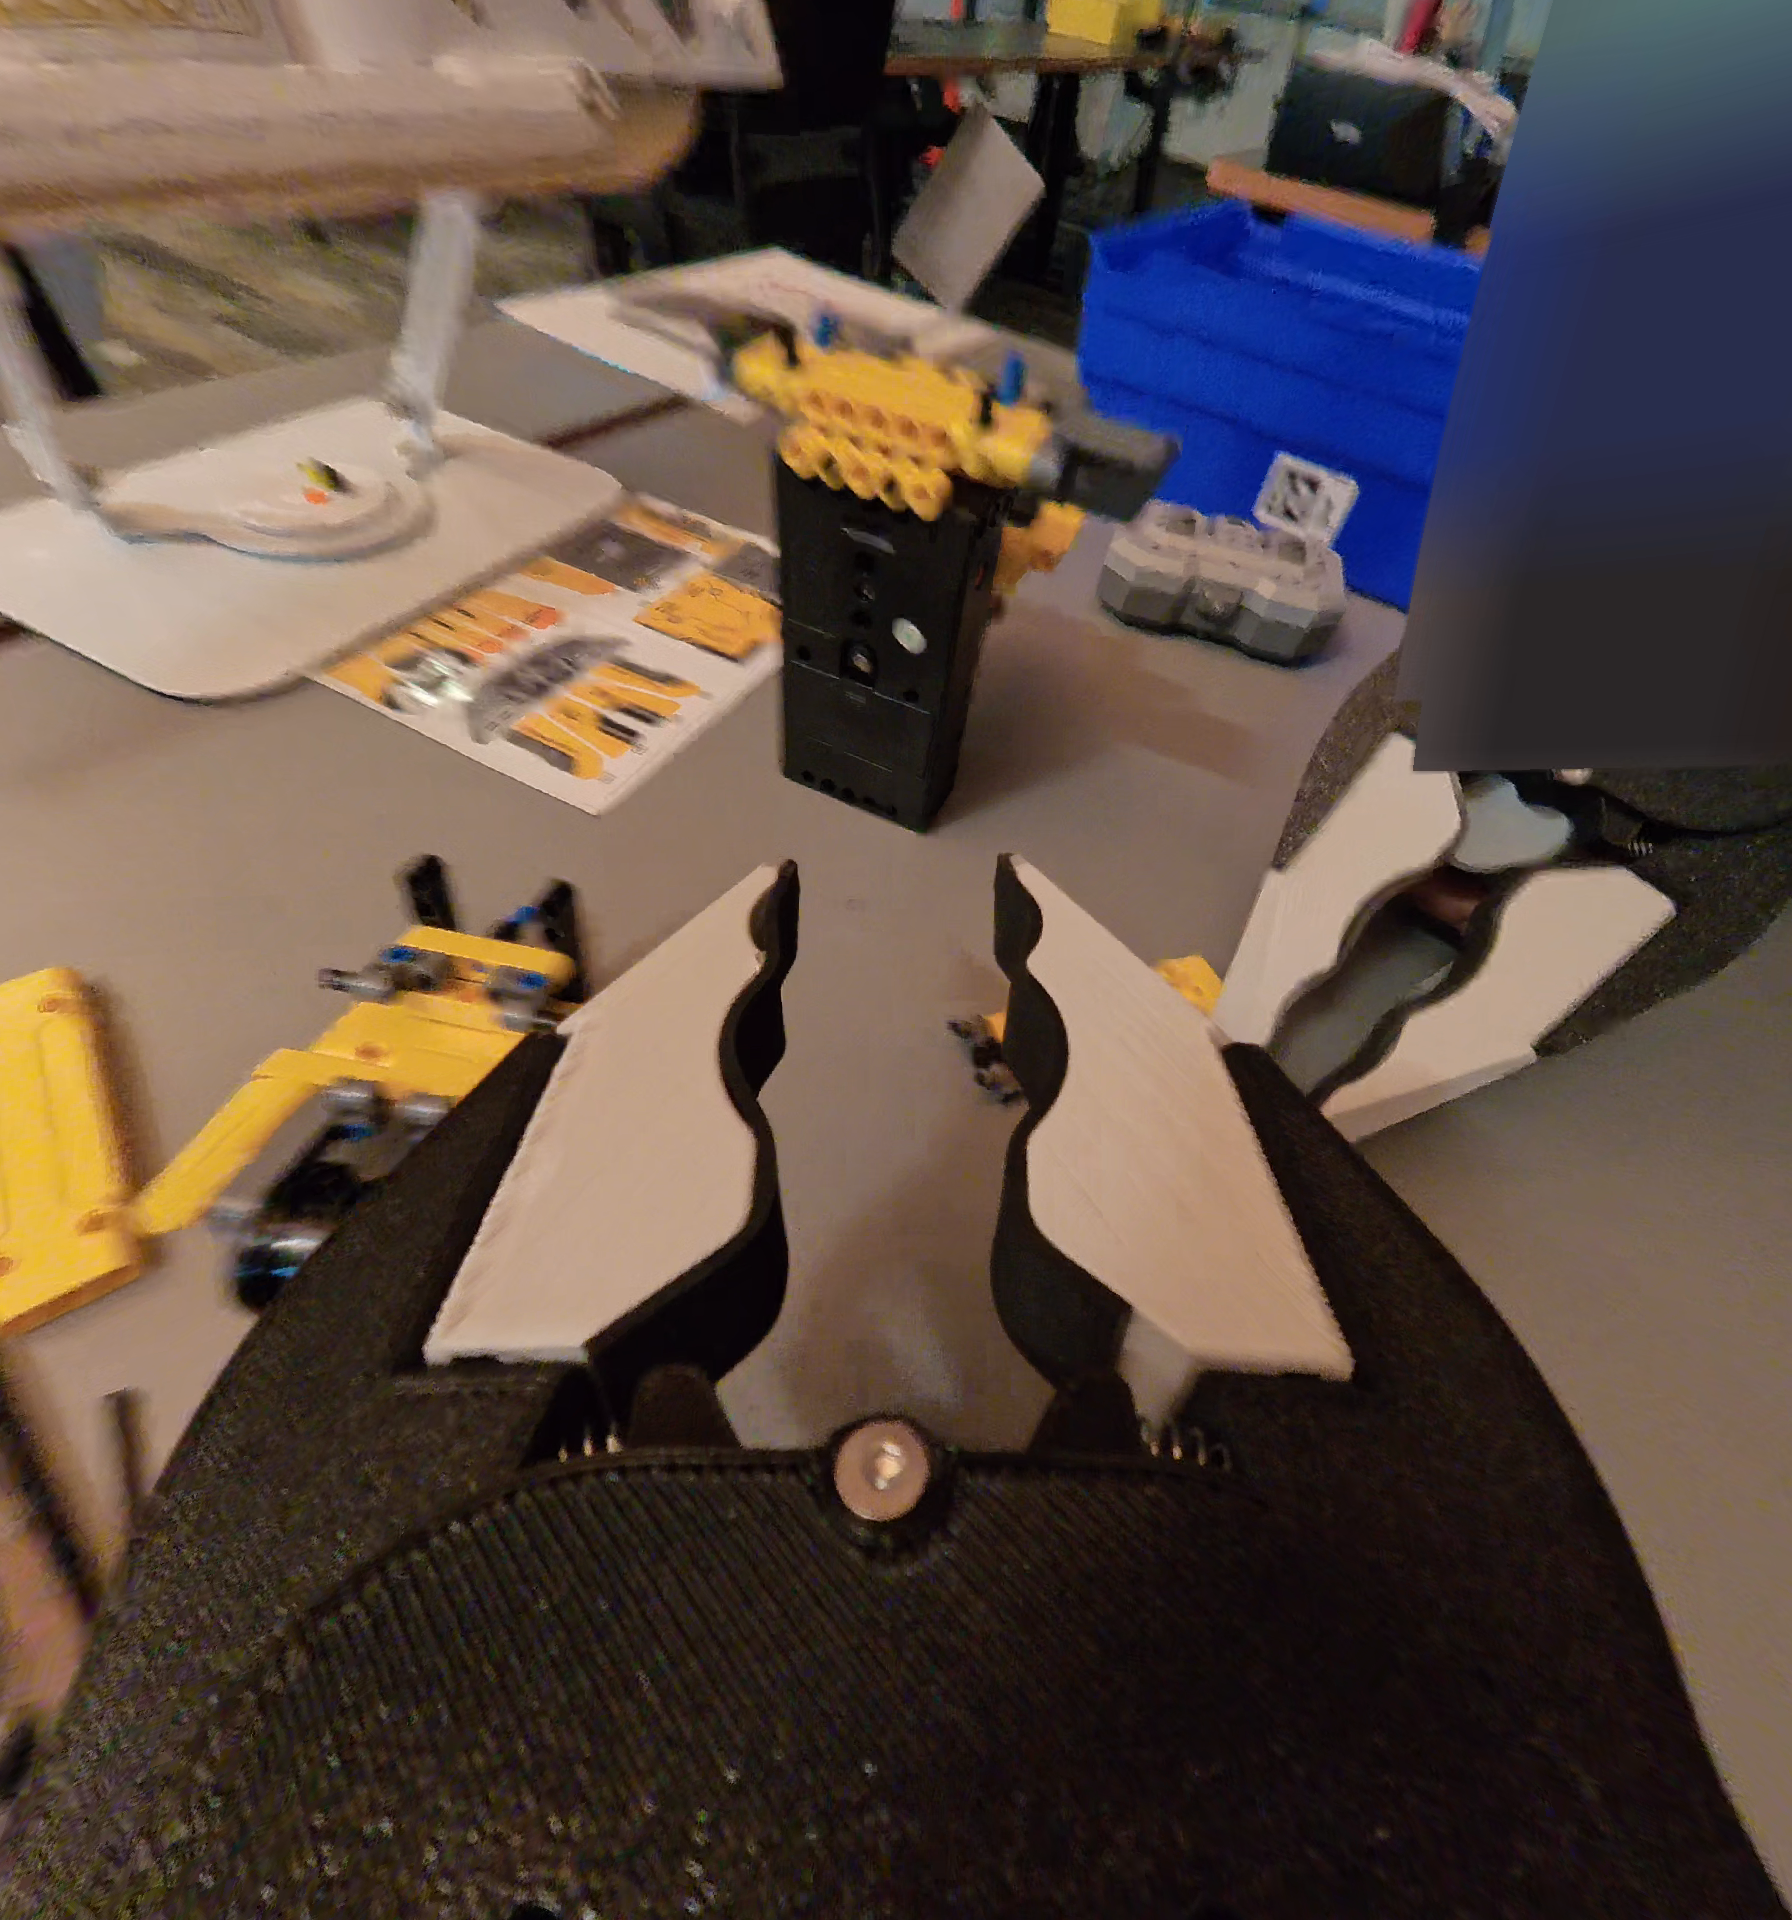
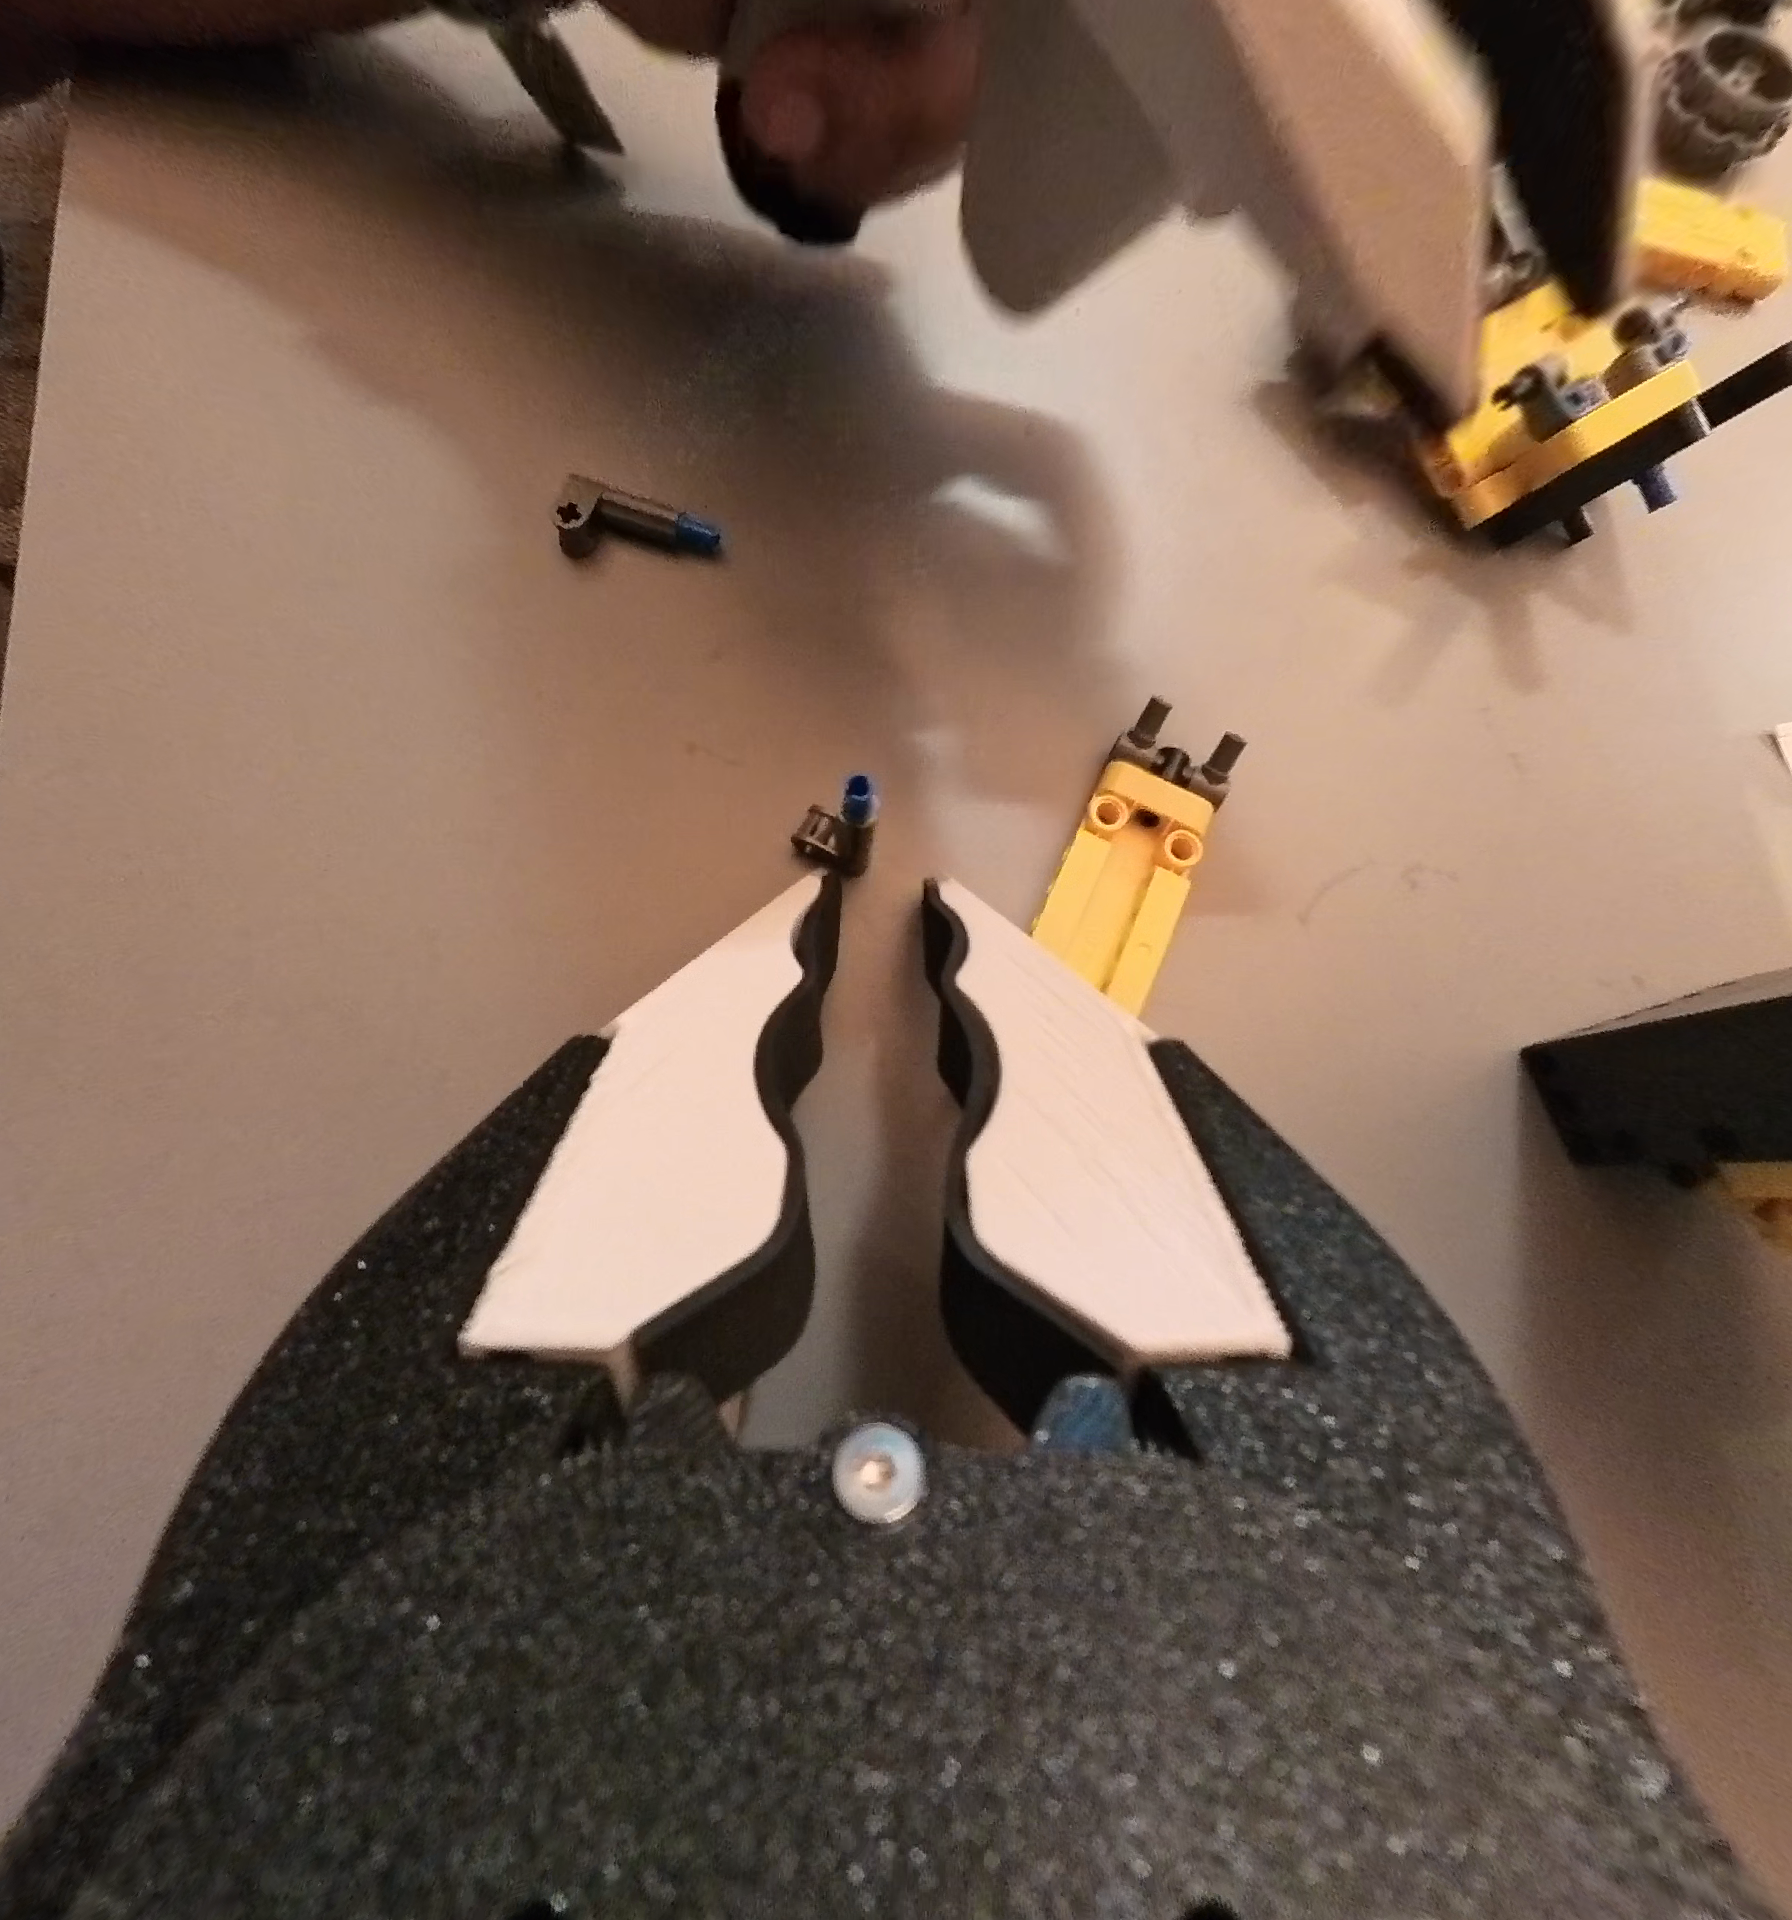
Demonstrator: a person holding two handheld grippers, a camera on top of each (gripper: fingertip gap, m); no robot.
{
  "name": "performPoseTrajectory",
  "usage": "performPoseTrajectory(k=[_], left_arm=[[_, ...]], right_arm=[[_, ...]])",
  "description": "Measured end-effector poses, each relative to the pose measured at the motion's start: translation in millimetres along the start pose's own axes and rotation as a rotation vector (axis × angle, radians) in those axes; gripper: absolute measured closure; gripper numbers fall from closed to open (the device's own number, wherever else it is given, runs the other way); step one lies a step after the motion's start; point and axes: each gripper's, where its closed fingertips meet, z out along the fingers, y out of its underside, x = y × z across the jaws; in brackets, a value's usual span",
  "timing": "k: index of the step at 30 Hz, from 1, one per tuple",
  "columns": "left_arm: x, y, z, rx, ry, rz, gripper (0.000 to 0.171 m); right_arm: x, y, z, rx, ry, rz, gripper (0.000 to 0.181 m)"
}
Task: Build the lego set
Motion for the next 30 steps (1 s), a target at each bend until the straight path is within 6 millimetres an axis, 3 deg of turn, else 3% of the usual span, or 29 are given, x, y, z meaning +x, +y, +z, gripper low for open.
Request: performPoseTrajectory(k=[3, 6, 9, 11, 14, 17, 20, 24, 30], left_arm=[[-40, -40, -43, 0.161, -0.155, -0.012, 0.138], [-92, -74, -115, 0.345, -0.412, -0.010, 0.147], [-135, -77, -179, 0.478, -0.594, -0.107, 0.161], [-152, -63, -196, 0.495, -0.603, -0.206, 0.163], [-172, -32, -197, 0.426, -0.608, -0.313, 0.165], [-170, -4, -167, 0.231, -0.531, -0.358, 0.163], [-160, 17, -139, 0.032, -0.532, -0.252, 0.162], [-166, 22, -139, -0.030, -0.653, -0.130, 0.166], [-176, 19, -155, 0.048, -0.655, -0.228, 0.163]], right_arm=[[2, 1, -1, 0.000, 0.005, 0.004, 0.165], [2, 1, 0, -0.002, 0.003, 0.011, 0.164], [3, 1, -1, 0.000, 0.004, 0.011, 0.163], [4, 0, -1, 0.004, 0.006, 0.014, 0.163], [6, 0, -1, 0.007, 0.006, 0.029, 0.163], [7, -1, -1, 0.010, 0.009, 0.035, 0.163], [7, 0, -1, 0.008, 0.012, 0.029, 0.163], [5, -1, -1, 0.010, 0.013, 0.014, 0.163], [4, 0, 0, 0.002, 0.015, 0.000, 0.163]])
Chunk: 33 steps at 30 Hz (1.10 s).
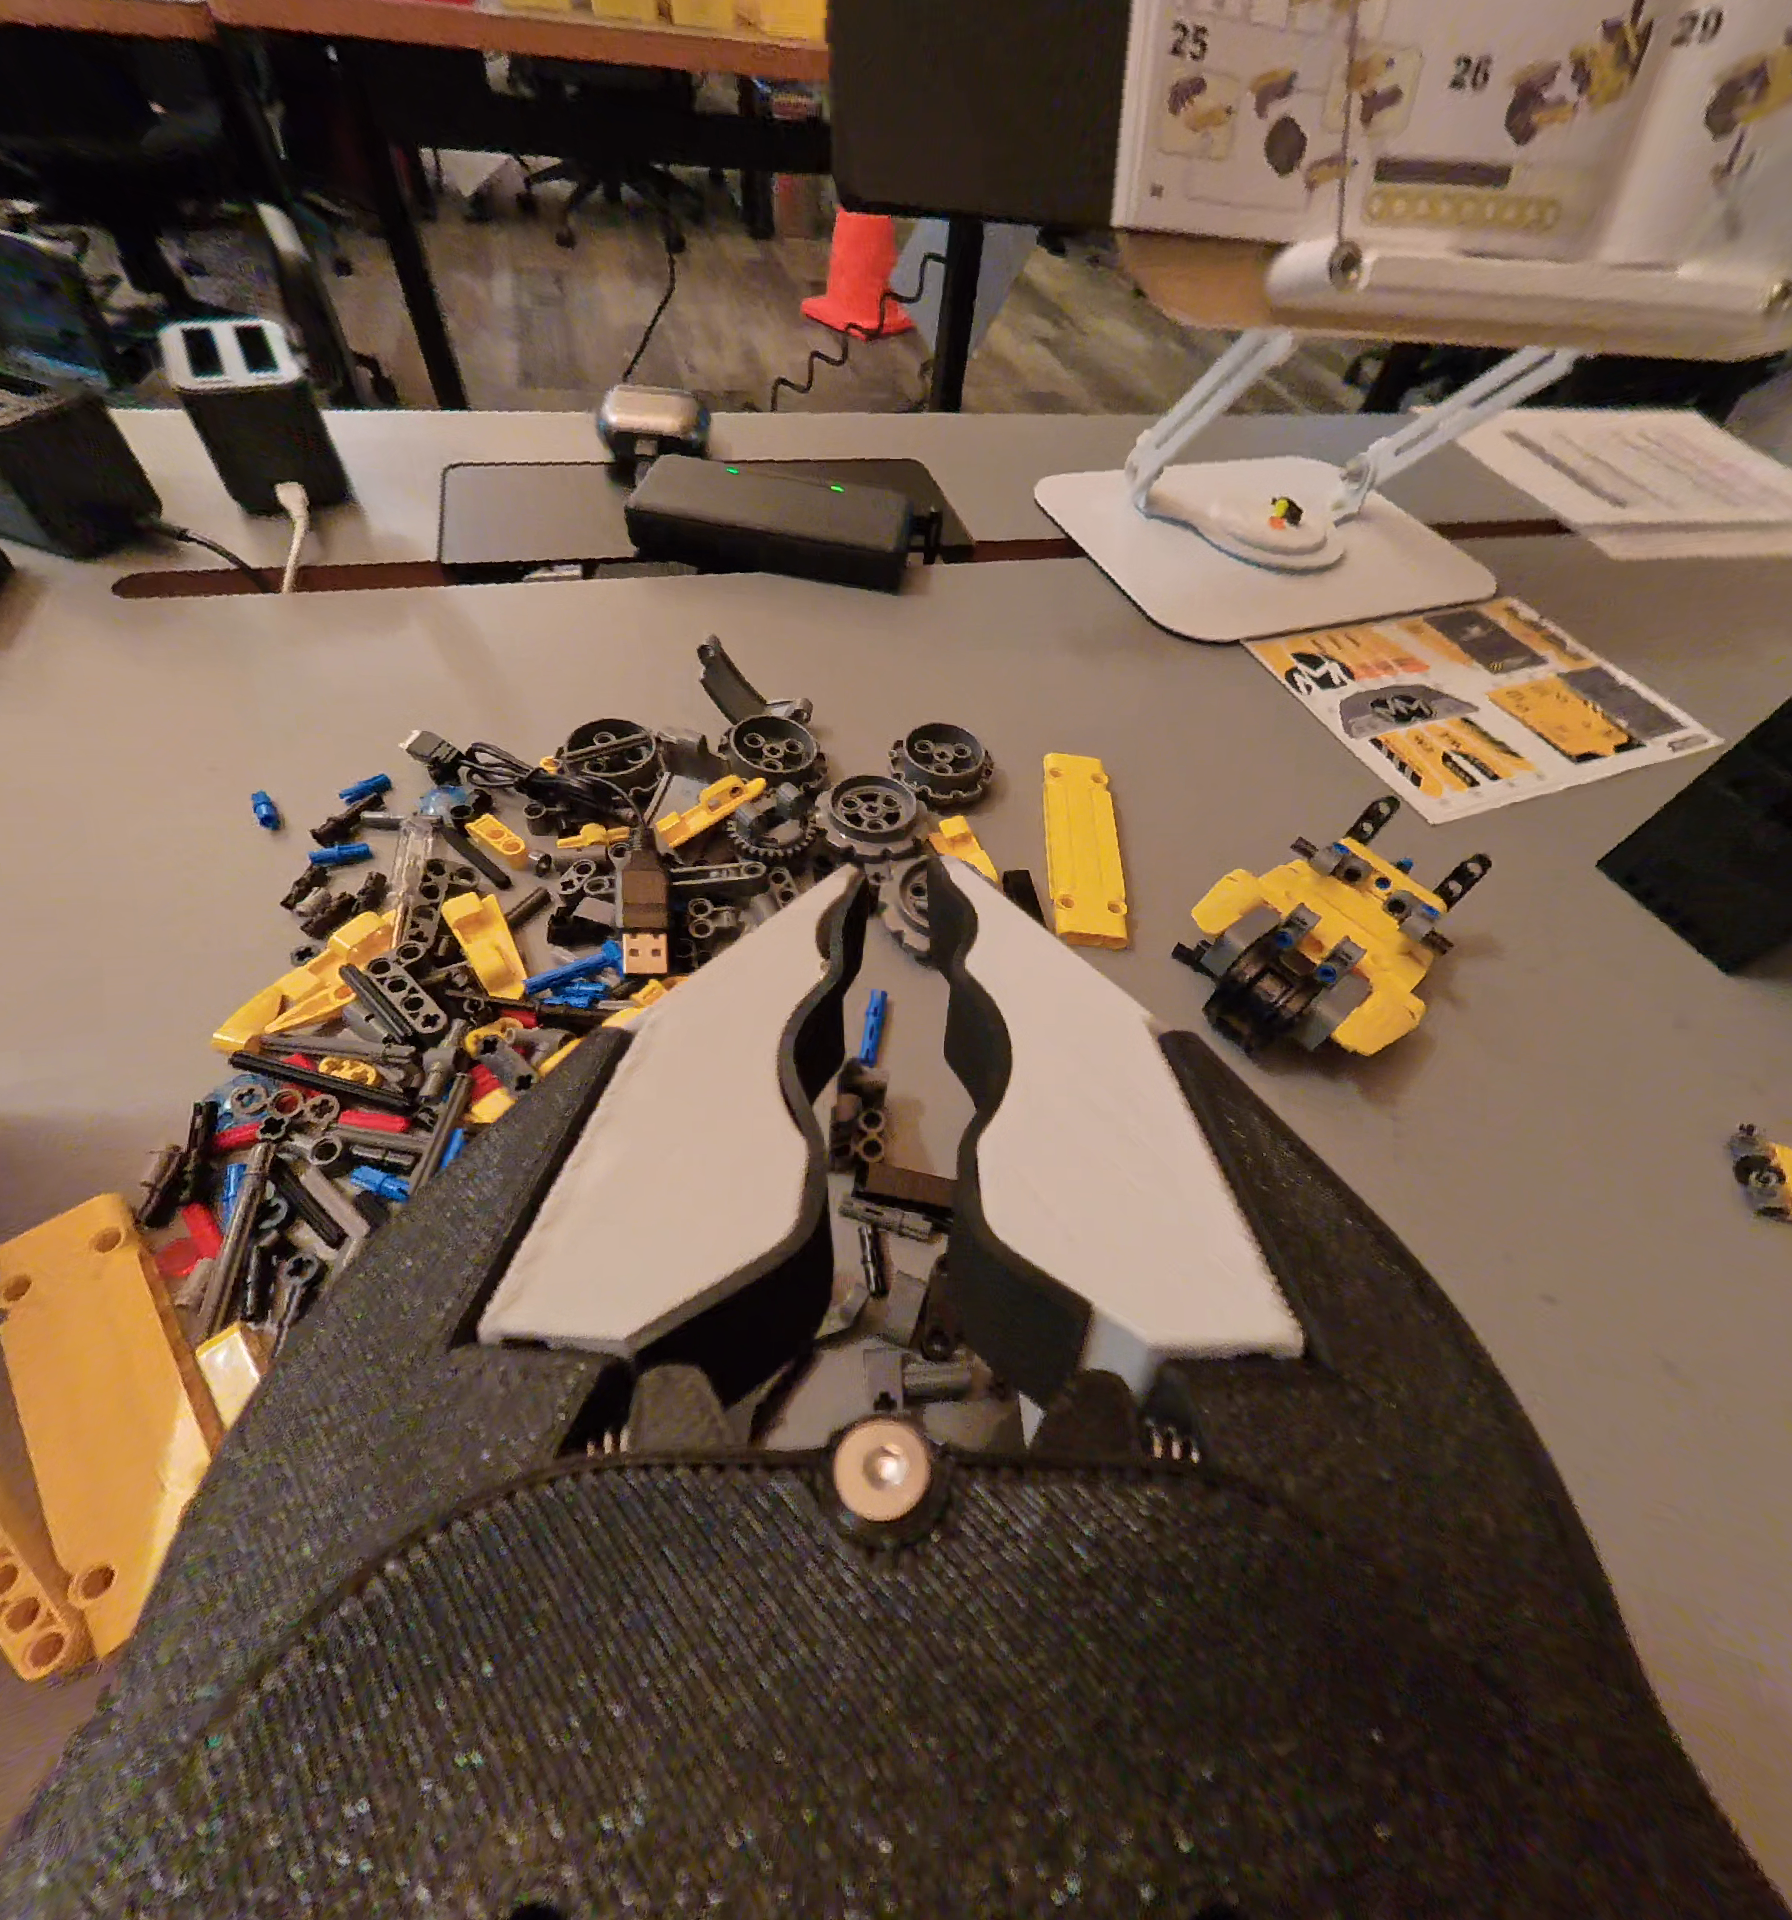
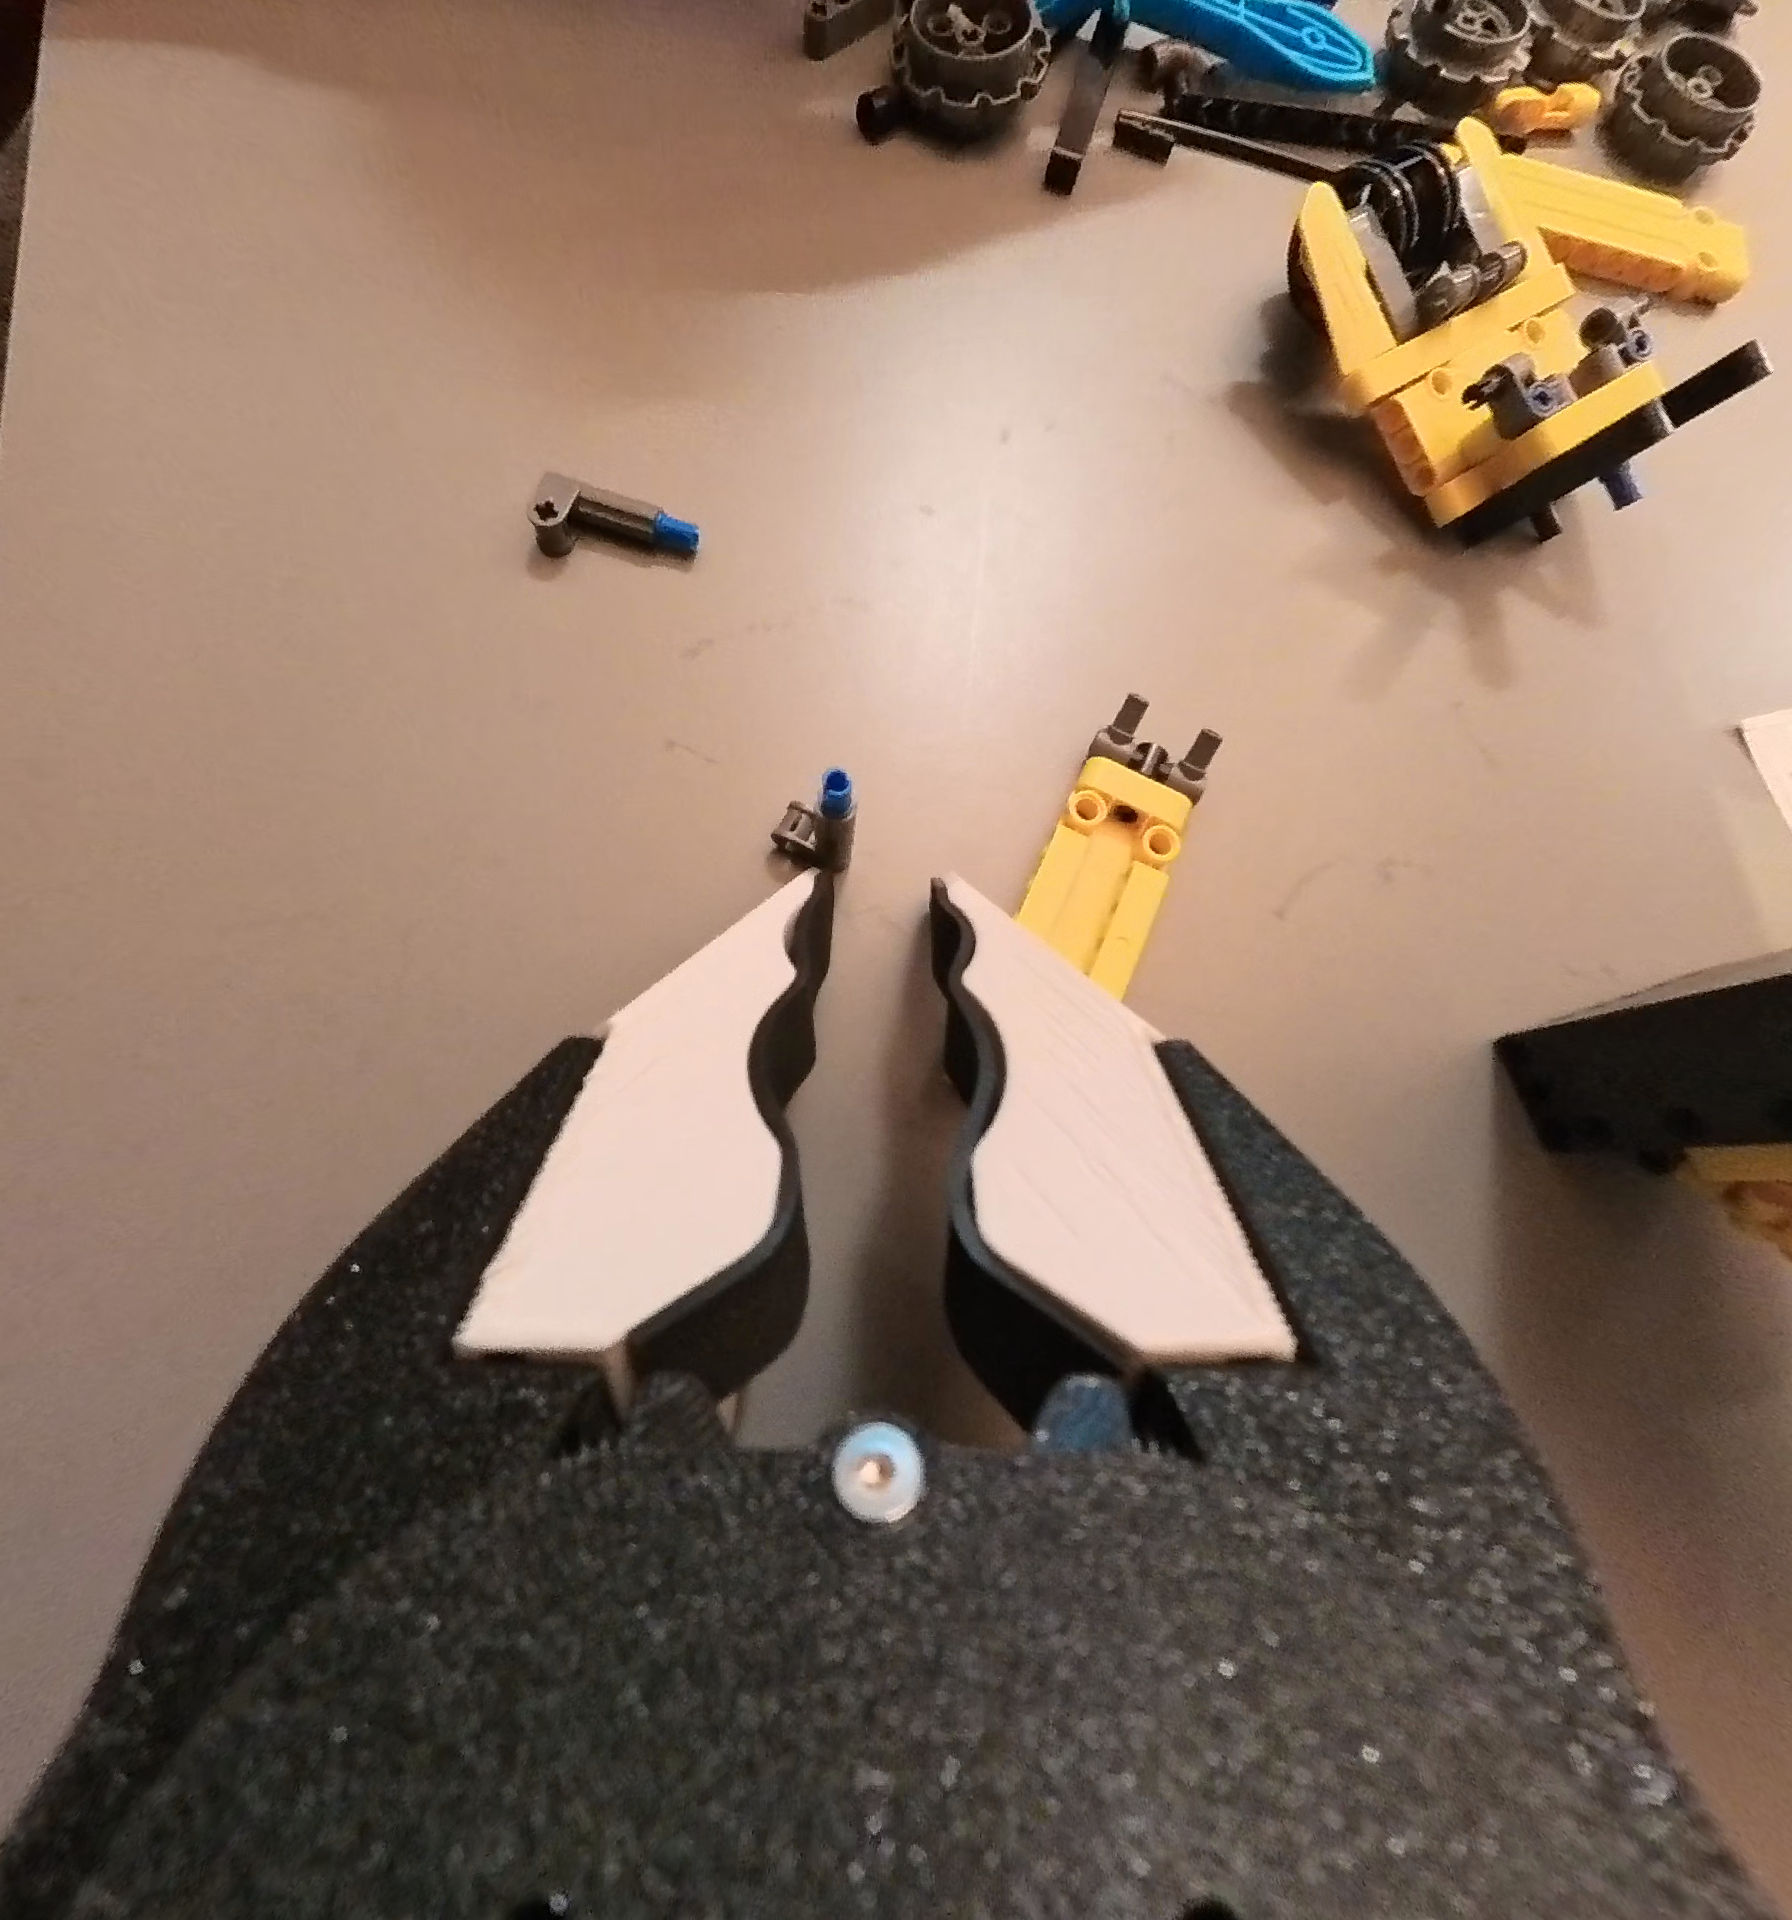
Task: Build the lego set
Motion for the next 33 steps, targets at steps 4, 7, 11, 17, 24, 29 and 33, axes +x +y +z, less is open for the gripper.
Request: performPoseTrajectory(k=[4, 7, 11, 17, 24, 29, 33], left_arm=[[-2, -7, -3, 0.043, -0.021, 0.007, 0.159], [-2, -9, -4, 0.056, -0.034, 0.030, 0.158], [0, -11, -5, 0.070, -0.021, 0.016, 0.157], [-4, -19, -10, 0.122, -0.021, -0.031, 0.156], [-8, -22, -13, 0.145, -0.055, -0.018, 0.153], [-13, -28, -17, 0.181, -0.101, 0.006, 0.153], [-20, -33, -22, 0.215, -0.146, 0.017, 0.152]], right_arm=[[0, 0, 0, -0.001, -0.005, 0.009, 0.163], [1, 0, 0, -0.002, -0.008, 0.016, 0.163], [1, 1, 0, -0.002, -0.009, 0.022, 0.163], [1, 1, 1, -0.005, -0.008, 0.019, 0.163], [1, 1, 1, -0.006, -0.010, 0.020, 0.163], [0, 1, 1, -0.005, -0.015, 0.017, 0.163], [0, 1, 0, -0.002, -0.018, 0.021, 0.163]])
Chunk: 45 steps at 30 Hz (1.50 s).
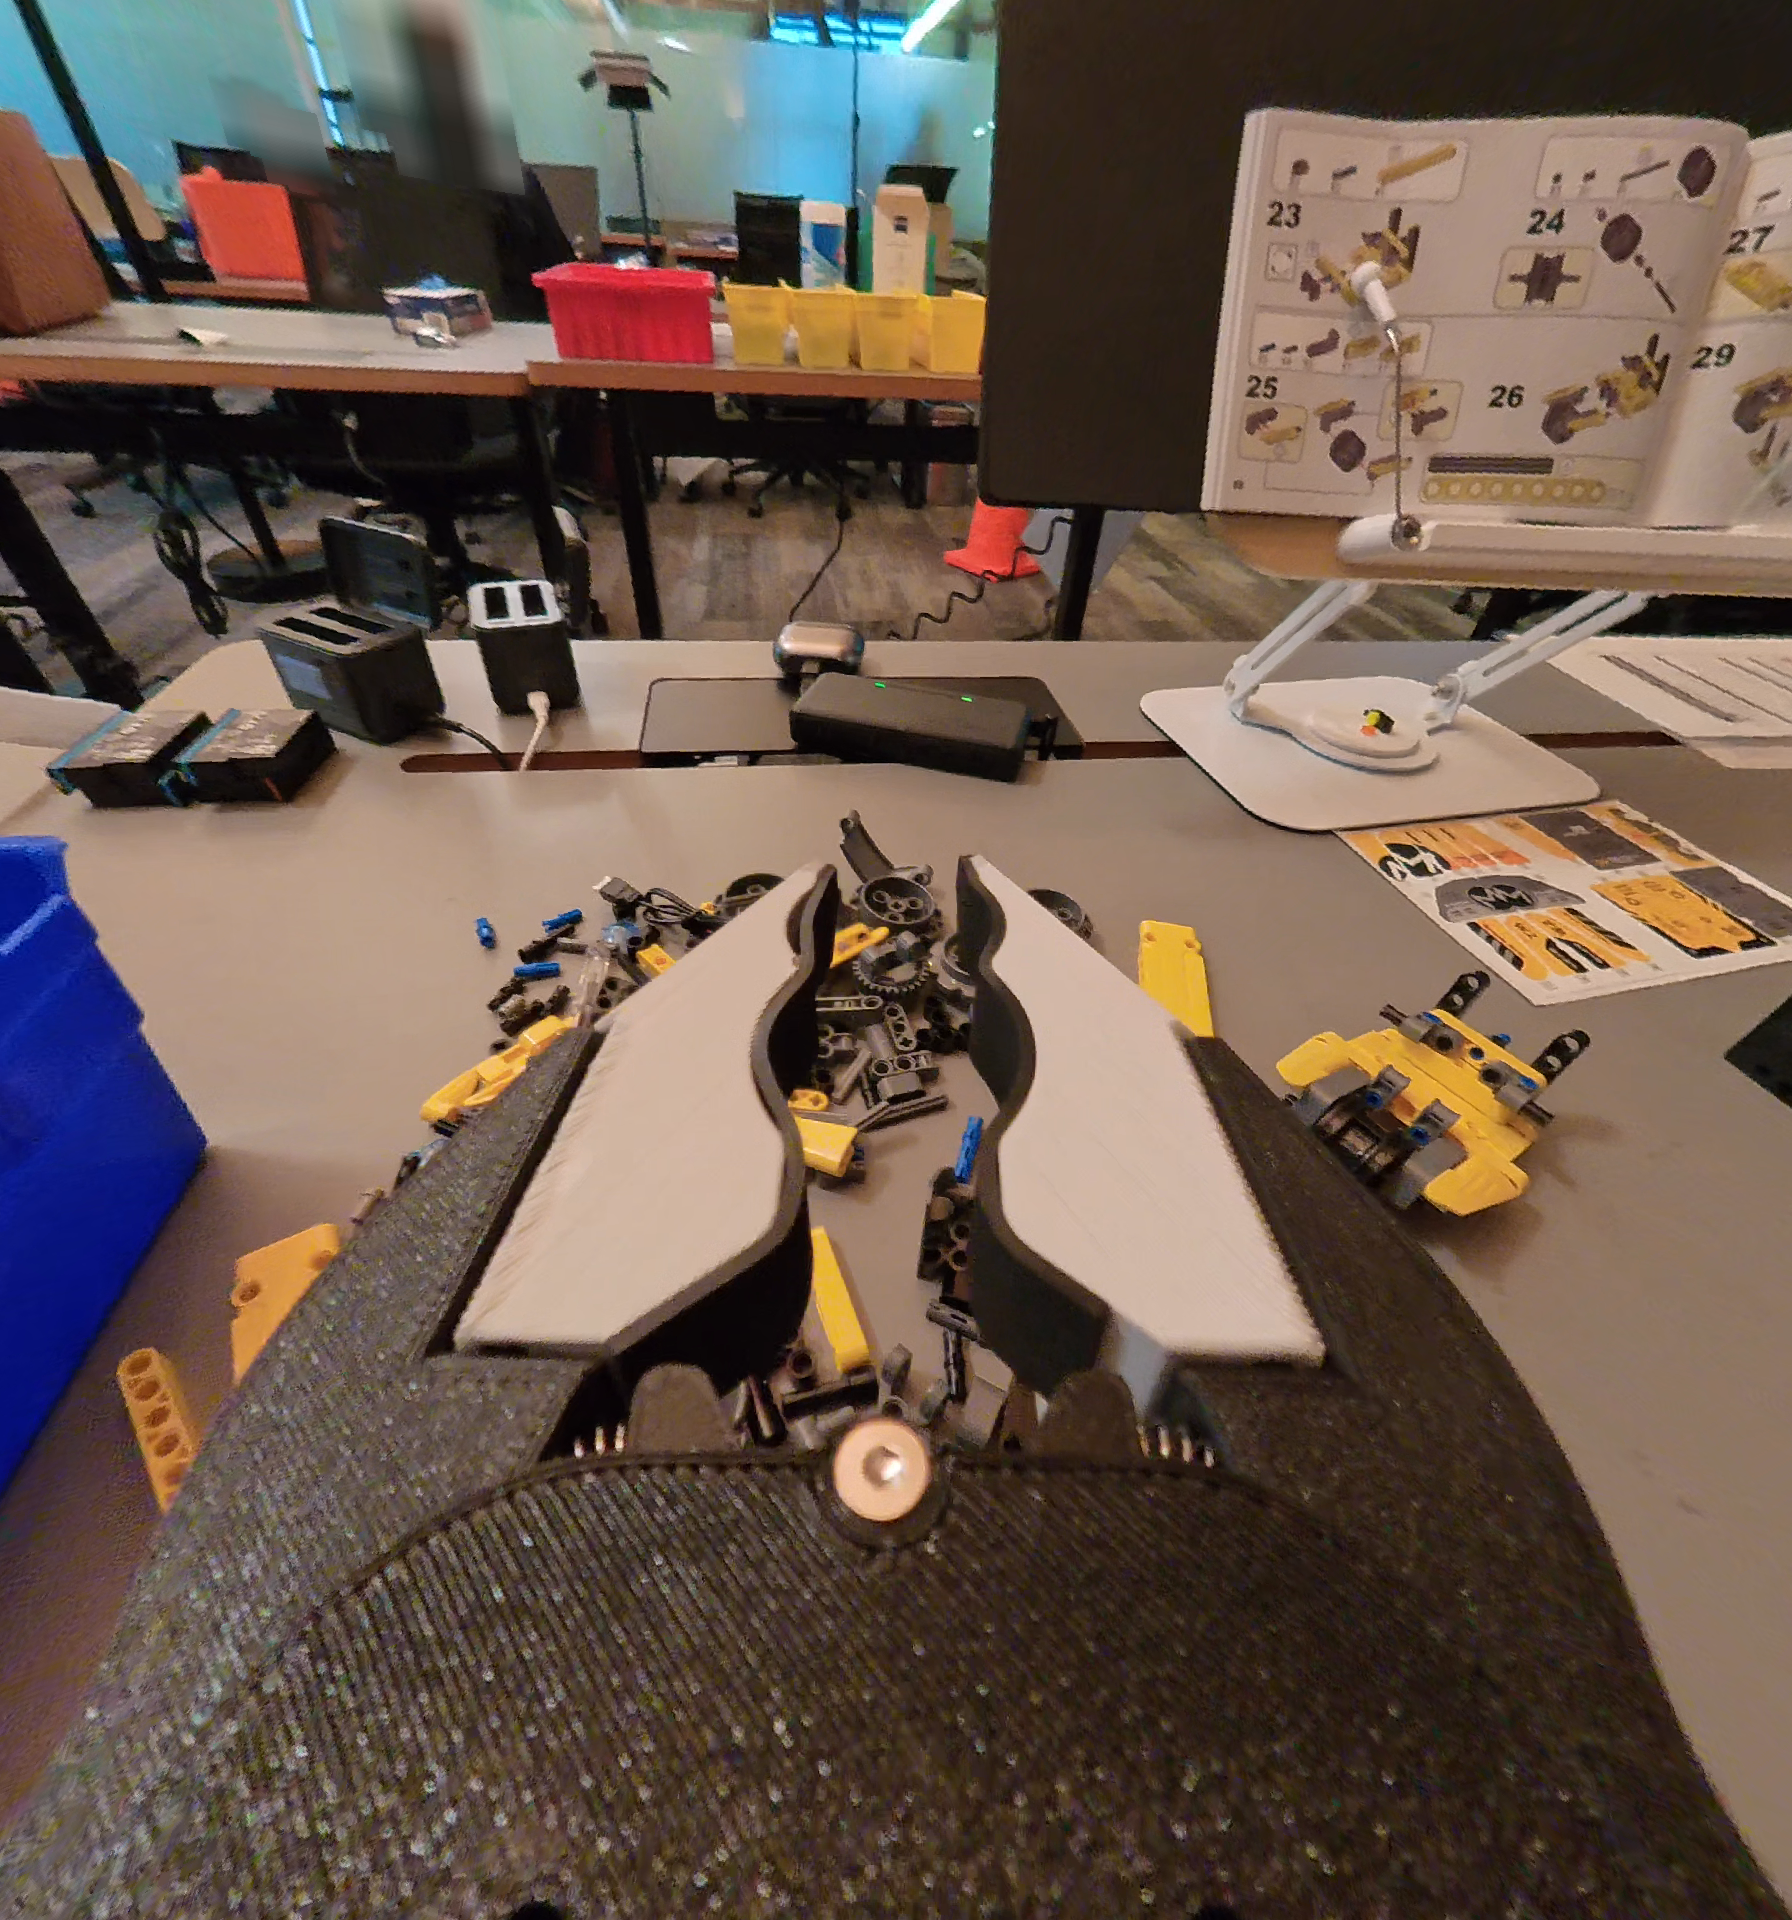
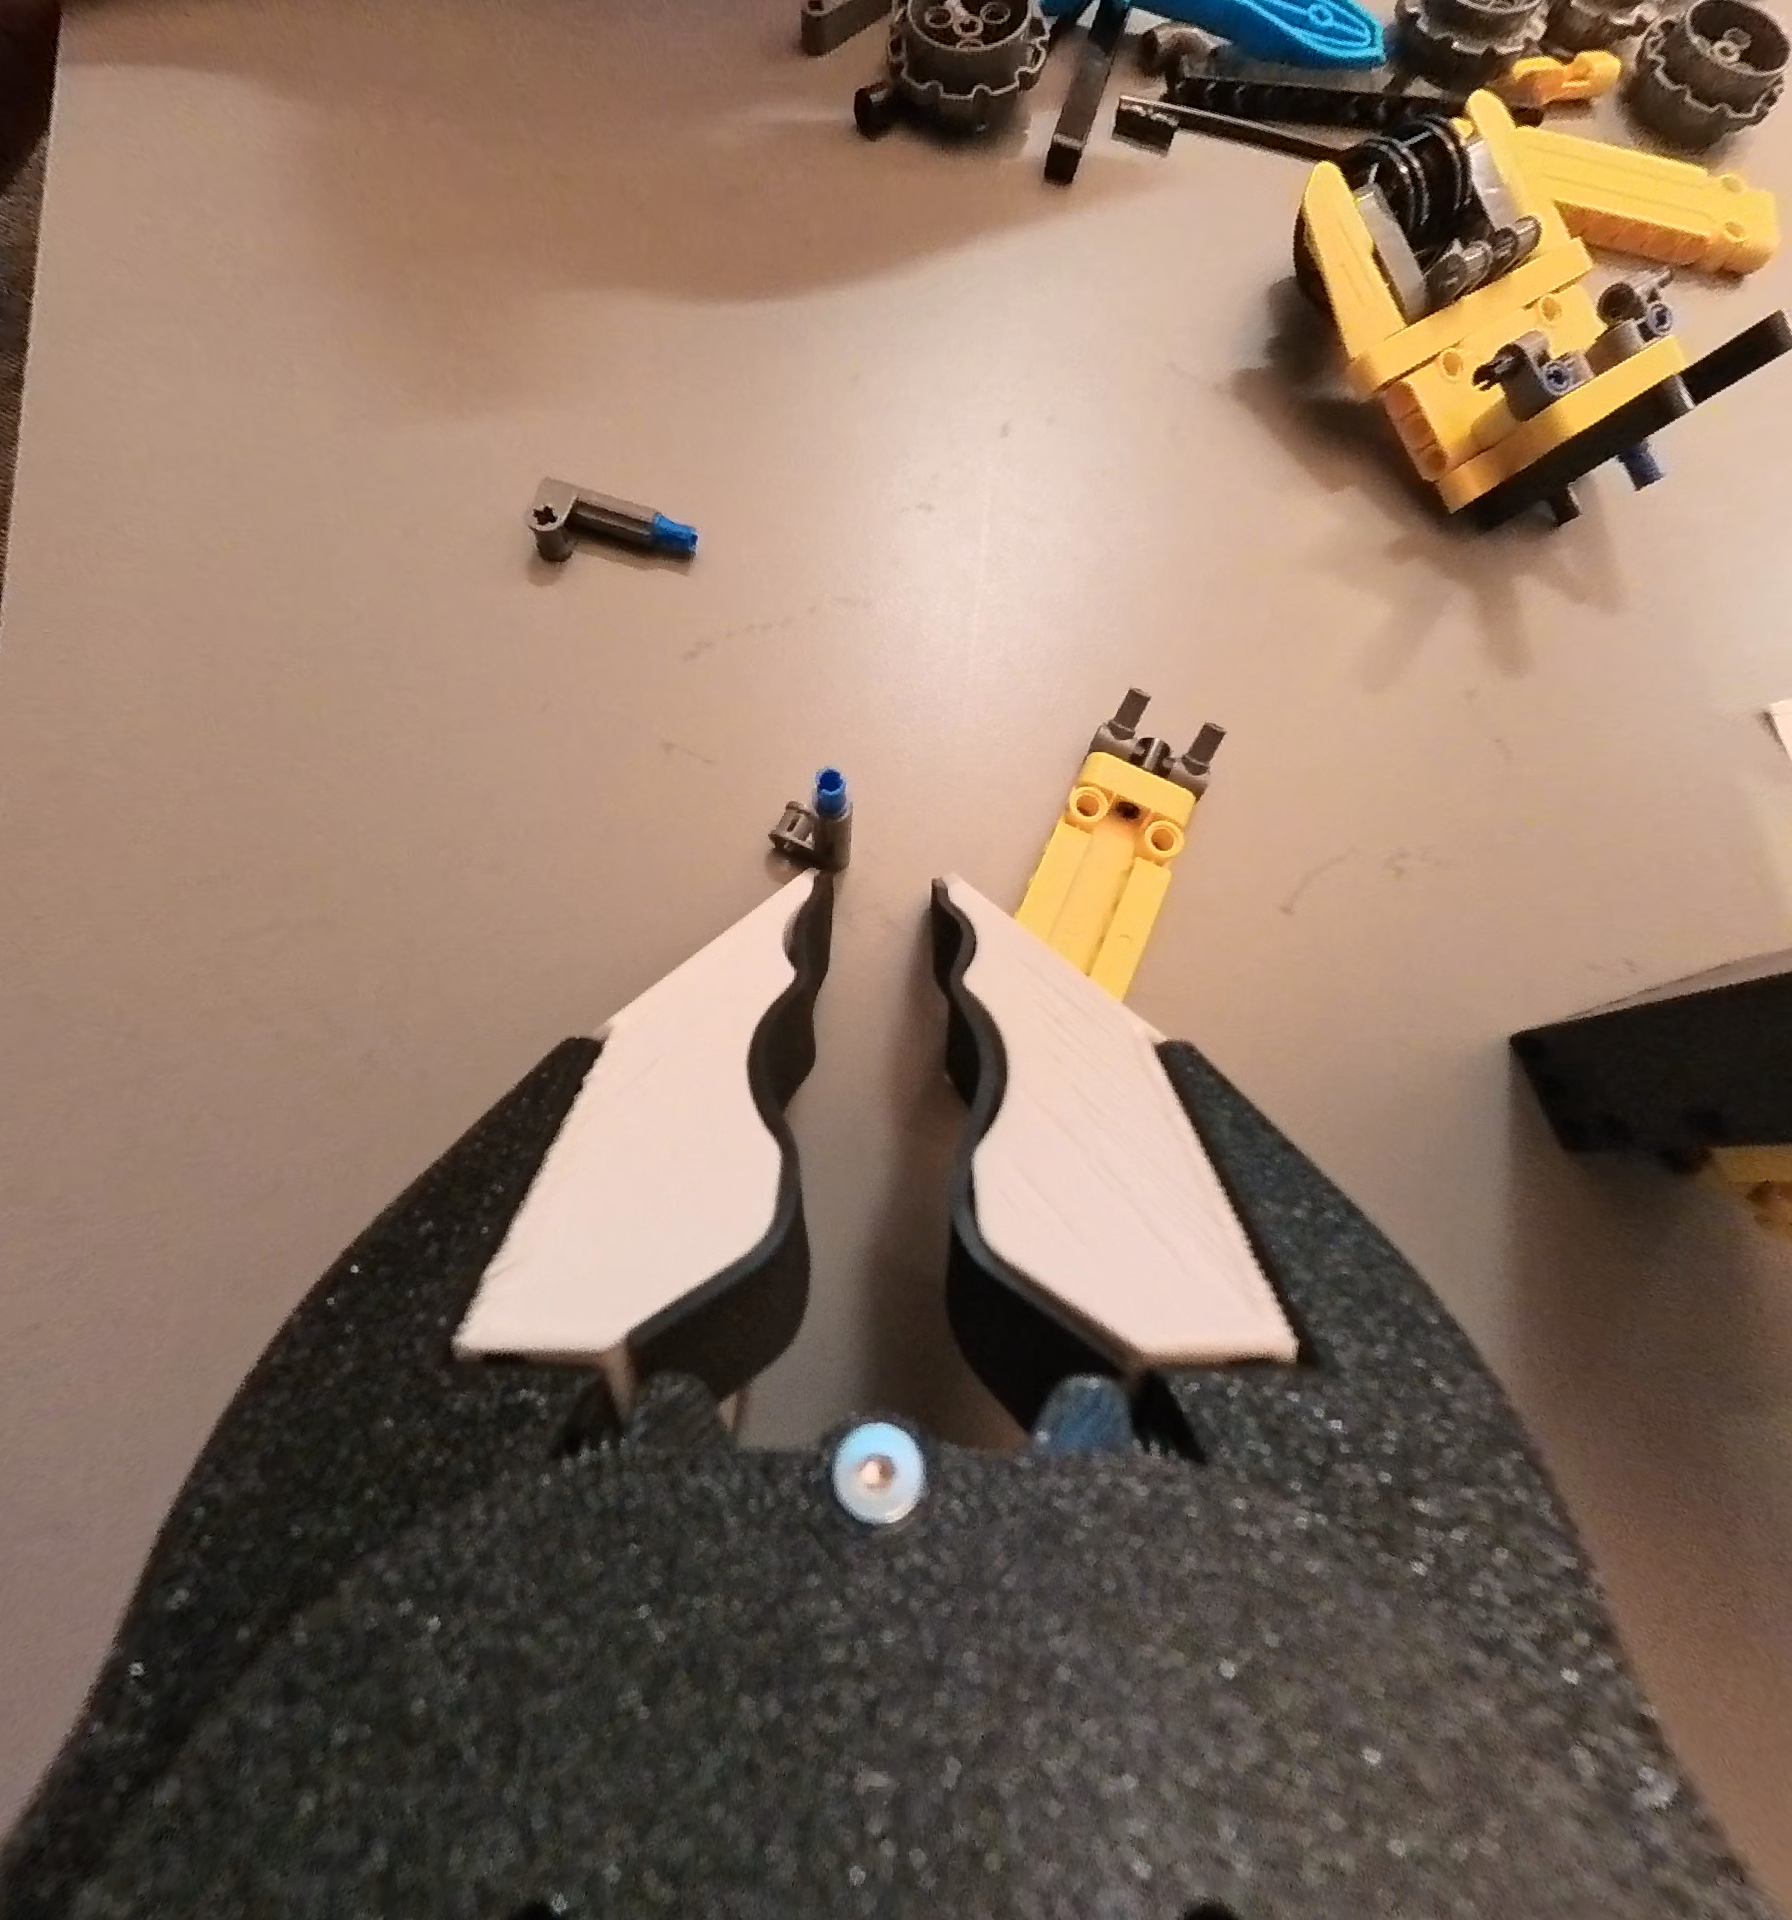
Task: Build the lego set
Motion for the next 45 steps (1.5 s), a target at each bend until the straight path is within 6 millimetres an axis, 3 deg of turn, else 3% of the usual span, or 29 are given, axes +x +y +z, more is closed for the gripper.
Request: performPoseTrajectory(k=[9, 45], left_arm=[[-7, -6, -4, 0.032, -0.021, -0.026, 0.152], [3, 5, 3, -0.029, 0.016, -0.010, 0.146]], right_arm=[[0, 0, 0, -0.002, 0.001, -0.005, 0.163], [1, 1, 1, -0.008, -0.003, 0.009, 0.162]])
